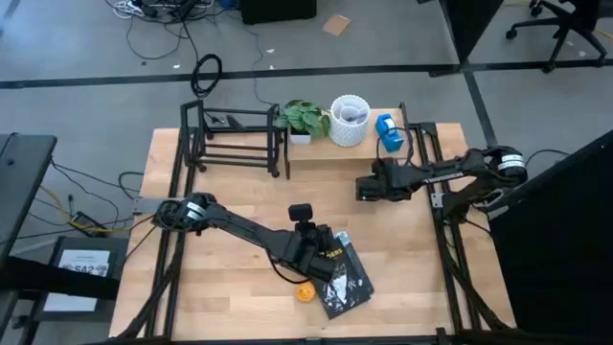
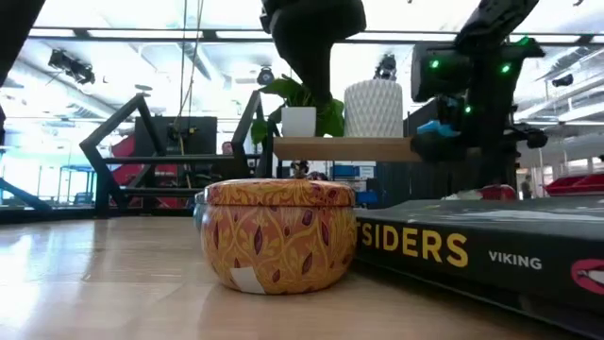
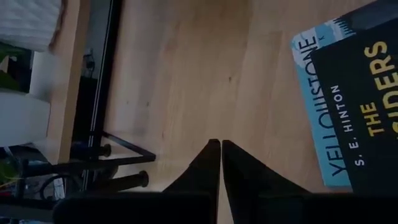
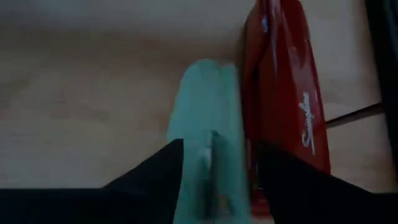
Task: Stock shelves
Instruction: Put the green stapler under the shelf
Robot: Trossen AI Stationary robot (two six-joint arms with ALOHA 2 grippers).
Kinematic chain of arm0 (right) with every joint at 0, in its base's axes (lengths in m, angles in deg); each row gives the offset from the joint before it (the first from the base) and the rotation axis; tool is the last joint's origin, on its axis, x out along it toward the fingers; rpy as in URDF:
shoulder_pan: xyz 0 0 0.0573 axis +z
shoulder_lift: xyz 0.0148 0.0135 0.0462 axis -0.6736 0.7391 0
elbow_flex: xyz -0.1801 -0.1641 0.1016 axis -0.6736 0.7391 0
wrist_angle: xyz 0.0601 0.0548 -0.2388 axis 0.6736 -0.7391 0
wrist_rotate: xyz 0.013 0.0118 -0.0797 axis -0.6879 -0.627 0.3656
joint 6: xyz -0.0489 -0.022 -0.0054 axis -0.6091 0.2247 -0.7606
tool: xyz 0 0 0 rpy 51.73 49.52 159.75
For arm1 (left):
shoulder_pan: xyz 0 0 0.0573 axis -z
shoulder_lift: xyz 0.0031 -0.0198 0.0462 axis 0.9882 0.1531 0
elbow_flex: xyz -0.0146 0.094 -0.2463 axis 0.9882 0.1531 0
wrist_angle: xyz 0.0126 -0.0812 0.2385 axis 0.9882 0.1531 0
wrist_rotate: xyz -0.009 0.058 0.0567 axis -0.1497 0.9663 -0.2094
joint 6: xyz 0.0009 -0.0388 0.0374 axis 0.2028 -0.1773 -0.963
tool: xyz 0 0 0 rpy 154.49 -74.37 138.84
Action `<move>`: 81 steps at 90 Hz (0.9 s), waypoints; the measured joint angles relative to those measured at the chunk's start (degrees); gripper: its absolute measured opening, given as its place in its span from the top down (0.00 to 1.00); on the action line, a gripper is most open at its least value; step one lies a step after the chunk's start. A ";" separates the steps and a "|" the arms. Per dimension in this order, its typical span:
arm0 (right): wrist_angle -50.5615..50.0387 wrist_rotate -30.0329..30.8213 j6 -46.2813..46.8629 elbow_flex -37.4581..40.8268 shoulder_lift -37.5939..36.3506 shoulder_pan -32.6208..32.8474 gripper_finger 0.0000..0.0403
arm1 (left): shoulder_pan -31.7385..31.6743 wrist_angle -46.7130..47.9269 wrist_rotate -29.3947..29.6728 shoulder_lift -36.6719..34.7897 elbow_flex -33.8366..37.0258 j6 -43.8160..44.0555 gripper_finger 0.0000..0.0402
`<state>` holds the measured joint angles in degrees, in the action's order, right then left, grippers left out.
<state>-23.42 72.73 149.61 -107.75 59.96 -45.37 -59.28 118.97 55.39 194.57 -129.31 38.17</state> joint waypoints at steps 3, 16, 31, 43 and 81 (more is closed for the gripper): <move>-1.09 0.02 0.52 0.00 -0.91 1.00 0.56 | 0.00 -0.02 0.00 0.00 0.00 0.00 1.00; -3.91 -1.83 0.15 0.00 -4.63 5.70 0.58 | 0.02 -0.01 0.00 0.00 0.00 0.05 1.00; -1.29 -5.63 -4.25 0.00 -4.85 9.14 0.61 | 1.19 0.78 0.64 -0.22 0.00 0.23 1.00; 2.15 -6.65 -5.36 1.90 -1.19 7.69 0.63 | 2.41 1.97 1.46 -0.93 0.00 1.47 1.00; 9.17 -5.02 -3.17 3.65 11.59 4.12 0.66 | 3.28 2.43 2.93 -1.03 -0.09 1.50 1.00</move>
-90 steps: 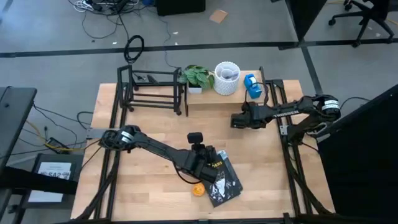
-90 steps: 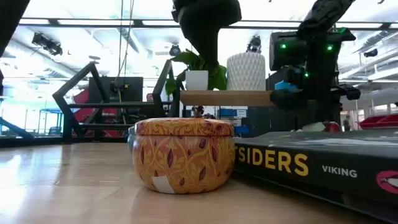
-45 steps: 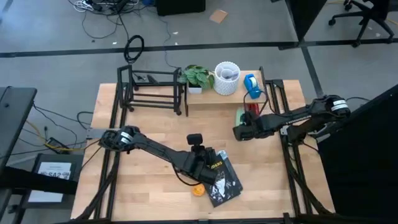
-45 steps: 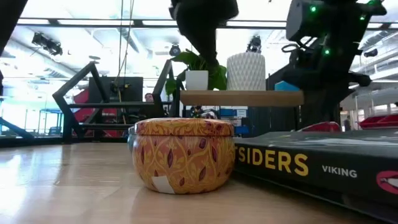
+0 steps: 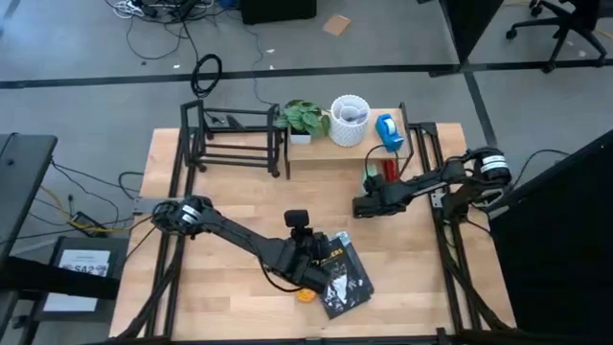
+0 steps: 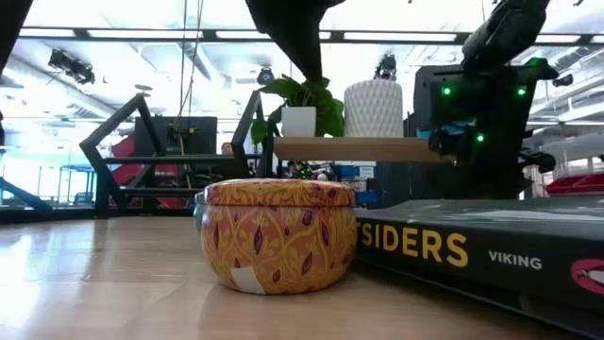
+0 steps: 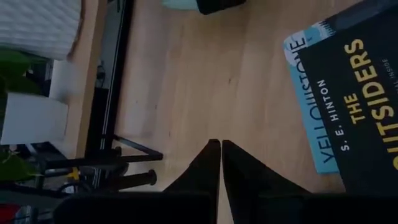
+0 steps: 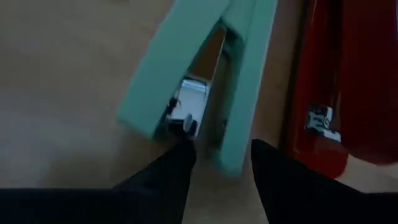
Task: Stock shelves
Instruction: Put the green stapler under the shelf
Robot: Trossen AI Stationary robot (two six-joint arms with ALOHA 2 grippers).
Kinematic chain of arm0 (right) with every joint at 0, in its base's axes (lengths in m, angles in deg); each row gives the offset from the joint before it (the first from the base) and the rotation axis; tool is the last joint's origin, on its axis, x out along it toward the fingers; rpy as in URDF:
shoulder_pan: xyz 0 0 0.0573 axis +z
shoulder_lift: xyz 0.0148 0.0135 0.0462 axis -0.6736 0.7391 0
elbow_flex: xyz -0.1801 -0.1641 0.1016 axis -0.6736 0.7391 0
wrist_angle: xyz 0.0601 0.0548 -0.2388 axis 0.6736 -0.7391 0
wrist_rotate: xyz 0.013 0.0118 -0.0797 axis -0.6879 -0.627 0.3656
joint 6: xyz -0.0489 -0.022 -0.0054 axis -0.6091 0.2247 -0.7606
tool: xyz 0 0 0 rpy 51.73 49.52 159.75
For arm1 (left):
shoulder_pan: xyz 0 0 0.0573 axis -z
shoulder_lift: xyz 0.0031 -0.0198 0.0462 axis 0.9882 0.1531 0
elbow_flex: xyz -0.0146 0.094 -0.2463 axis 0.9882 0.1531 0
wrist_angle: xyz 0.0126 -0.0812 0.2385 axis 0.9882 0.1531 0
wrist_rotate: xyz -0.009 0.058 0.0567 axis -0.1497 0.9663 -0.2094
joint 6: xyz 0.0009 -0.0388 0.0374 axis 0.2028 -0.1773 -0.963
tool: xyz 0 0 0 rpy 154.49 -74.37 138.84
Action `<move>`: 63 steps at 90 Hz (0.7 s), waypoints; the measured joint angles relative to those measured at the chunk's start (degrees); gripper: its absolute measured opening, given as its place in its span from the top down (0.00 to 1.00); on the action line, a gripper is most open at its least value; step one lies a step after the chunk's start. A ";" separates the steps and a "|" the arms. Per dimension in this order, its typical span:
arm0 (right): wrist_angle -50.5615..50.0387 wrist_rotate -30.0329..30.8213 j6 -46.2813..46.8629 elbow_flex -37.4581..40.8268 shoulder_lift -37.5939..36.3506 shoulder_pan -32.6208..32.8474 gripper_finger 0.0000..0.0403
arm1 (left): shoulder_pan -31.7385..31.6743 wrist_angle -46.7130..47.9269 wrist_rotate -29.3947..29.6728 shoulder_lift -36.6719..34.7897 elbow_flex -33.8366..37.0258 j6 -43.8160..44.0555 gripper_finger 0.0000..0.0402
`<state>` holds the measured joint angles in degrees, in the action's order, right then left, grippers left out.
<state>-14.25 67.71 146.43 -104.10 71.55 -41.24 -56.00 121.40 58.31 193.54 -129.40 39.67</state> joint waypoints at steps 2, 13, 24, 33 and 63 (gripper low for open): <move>0.00 0.35 0.28 0.02 -0.39 -0.03 0.67 | 0.00 -0.03 0.01 0.00 0.00 0.01 1.00; 0.03 0.62 0.45 0.13 -1.36 -1.19 0.74 | 0.02 -0.05 -0.11 0.00 0.00 0.03 1.00; 0.89 0.11 -0.91 0.17 -1.38 -2.62 0.88 | 0.07 -0.13 -0.22 0.00 0.00 0.25 1.00; 1.90 0.53 -2.06 0.30 -1.51 -2.75 0.97 | 0.11 -0.09 -0.23 0.00 0.00 0.38 1.00; 3.52 -2.91 7.02 0.50 -3.81 6.27 0.99 | 0.82 0.26 -0.28 0.04 0.07 0.87 1.00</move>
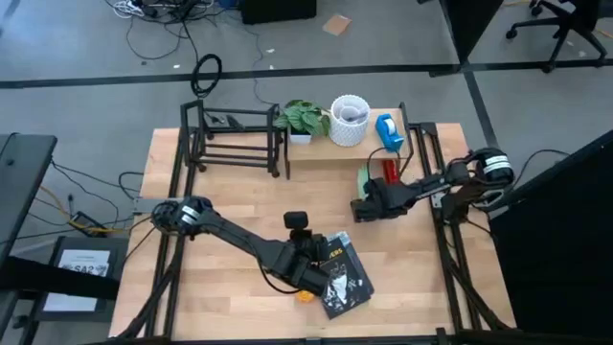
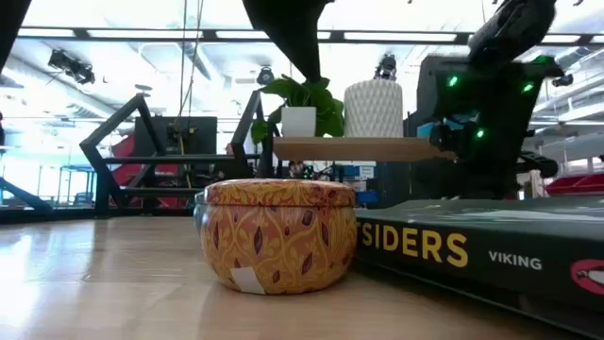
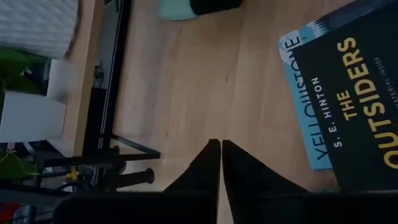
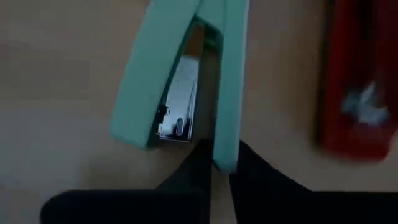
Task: Stock shelves
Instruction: Put the green stapler under the shelf
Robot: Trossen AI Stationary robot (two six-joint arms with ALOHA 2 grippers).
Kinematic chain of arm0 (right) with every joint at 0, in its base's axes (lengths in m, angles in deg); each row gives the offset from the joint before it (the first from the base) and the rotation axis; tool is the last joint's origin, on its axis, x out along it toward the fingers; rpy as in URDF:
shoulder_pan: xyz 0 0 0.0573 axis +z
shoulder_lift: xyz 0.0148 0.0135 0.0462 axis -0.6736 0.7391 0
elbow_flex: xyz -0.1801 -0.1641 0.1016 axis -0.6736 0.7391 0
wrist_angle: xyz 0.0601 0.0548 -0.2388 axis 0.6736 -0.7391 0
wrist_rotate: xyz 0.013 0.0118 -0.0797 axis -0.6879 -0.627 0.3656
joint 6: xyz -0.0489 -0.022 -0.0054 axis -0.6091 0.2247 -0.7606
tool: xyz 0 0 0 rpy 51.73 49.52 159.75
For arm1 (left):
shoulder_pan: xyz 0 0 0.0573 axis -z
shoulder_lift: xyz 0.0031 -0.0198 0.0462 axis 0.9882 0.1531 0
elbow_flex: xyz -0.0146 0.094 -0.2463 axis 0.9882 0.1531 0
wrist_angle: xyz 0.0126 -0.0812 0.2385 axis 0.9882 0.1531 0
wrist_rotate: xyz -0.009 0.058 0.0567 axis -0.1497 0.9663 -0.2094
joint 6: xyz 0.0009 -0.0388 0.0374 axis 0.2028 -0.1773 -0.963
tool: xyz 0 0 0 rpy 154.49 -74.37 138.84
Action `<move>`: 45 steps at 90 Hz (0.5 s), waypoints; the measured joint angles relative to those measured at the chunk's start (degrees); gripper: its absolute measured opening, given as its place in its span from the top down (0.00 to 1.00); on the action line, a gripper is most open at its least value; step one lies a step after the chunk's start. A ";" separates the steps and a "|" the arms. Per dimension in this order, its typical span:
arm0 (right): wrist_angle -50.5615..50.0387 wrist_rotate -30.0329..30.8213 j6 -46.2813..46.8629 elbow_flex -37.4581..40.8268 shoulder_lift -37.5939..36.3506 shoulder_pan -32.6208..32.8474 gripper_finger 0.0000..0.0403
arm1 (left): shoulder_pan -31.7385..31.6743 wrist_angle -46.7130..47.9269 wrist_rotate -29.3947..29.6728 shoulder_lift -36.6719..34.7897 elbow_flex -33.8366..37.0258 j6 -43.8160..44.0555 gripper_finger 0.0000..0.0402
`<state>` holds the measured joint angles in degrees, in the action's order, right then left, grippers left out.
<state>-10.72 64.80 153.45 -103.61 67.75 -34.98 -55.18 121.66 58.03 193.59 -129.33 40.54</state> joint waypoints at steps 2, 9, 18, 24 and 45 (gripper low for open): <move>0.24 -0.15 1.15 0.19 -0.43 1.05 0.99 | 0.01 0.02 0.00 0.00 0.00 0.09 1.00; 2.05 -0.02 5.67 1.60 -2.55 4.86 0.99 | 0.07 0.13 0.00 0.00 0.00 0.21 1.00; 6.75 0.47 10.95 5.56 -6.61 10.07 1.00 | 0.31 0.50 0.39 0.00 0.02 0.28 1.00; 12.58 1.07 14.79 9.57 -10.15 13.97 1.00 | 0.54 0.57 1.60 0.02 0.02 0.23 1.00; 43.74 9.37 26.38 27.54 -19.08 26.39 1.00 | 0.45 -2.07 10.96 0.07 0.17 -8.23 1.00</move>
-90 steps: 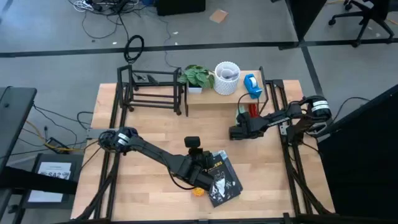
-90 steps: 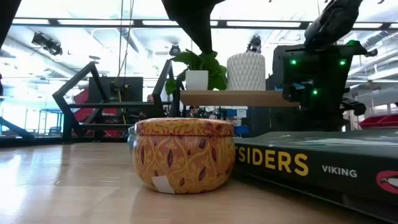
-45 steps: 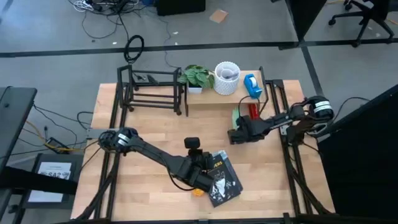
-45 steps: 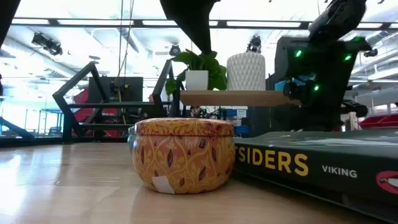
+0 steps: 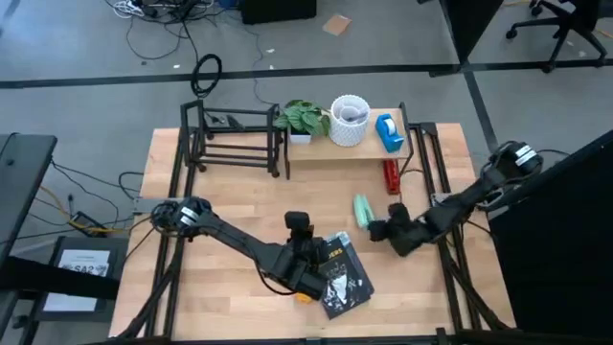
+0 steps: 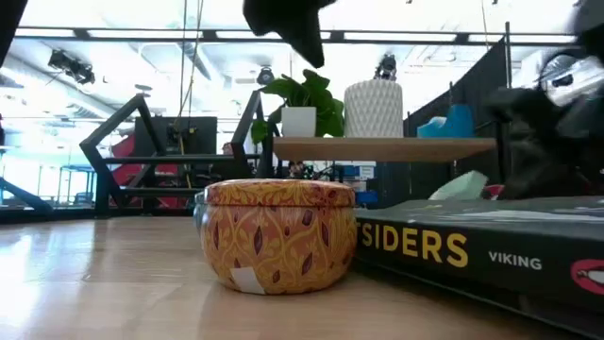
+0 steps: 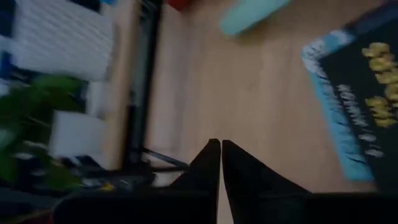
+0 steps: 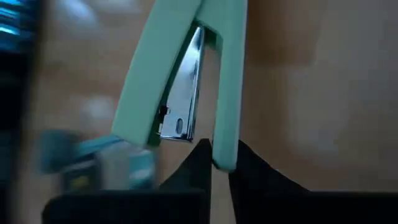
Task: Stock shelves
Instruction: Put the green stapler under the shelf
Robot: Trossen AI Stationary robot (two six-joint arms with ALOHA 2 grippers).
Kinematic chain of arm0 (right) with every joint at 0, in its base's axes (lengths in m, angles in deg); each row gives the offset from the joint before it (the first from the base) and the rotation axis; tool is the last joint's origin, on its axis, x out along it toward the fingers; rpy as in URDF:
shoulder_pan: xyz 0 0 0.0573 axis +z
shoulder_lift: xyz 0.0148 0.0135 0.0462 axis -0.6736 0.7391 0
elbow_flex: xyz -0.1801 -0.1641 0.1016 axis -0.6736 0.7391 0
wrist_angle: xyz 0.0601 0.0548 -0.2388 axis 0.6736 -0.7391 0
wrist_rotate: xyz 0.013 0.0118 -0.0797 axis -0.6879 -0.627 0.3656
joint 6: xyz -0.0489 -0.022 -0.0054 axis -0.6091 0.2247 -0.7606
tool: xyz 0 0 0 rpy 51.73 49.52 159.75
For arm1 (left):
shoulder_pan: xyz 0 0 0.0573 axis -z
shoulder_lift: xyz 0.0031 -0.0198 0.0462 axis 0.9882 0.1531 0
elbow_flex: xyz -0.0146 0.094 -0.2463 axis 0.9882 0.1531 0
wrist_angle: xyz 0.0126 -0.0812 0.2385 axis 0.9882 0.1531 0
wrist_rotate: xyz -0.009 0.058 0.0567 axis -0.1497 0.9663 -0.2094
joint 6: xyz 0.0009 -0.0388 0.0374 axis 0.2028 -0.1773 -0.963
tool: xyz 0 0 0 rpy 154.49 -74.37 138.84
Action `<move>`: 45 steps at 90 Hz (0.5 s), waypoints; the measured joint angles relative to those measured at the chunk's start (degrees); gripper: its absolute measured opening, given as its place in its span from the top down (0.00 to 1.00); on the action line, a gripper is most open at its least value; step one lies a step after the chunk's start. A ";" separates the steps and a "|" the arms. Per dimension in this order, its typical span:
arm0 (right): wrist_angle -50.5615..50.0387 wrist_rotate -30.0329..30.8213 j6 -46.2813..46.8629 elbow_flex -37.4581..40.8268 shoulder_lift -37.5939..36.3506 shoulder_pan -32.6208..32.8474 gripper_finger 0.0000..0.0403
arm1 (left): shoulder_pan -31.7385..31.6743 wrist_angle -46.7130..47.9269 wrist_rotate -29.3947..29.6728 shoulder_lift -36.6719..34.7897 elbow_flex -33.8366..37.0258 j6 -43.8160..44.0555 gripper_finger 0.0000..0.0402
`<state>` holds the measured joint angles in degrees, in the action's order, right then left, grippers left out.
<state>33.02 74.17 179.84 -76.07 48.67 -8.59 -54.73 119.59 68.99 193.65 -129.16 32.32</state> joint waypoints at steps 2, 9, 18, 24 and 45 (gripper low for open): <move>2.76 1.17 0.18 1.13 -0.17 0.71 1.00 | -0.25 -1.79 0.80 0.00 0.30 -1.97 1.00; 12.74 5.82 0.50 4.48 -0.33 2.86 0.99 | -1.48 -9.84 0.41 0.00 2.02 -12.07 1.00; 19.53 9.21 -0.48 6.96 -0.30 4.42 0.99 | -3.75 -23.13 -9.09 0.11 4.34 -27.12 0.99; 20.91 10.57 -0.26 7.64 -0.30 5.01 0.99 | -5.10 -33.13 -16.69 0.11 6.60 -35.00 0.98; 20.58 13.78 4.48 8.40 -0.20 5.25 0.99 | -9.06 -58.83 -22.70 0.11 13.93 -46.94 0.96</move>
<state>53.60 87.94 184.31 -67.67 48.47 -3.34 -63.79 60.76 46.30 193.76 -115.23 -14.63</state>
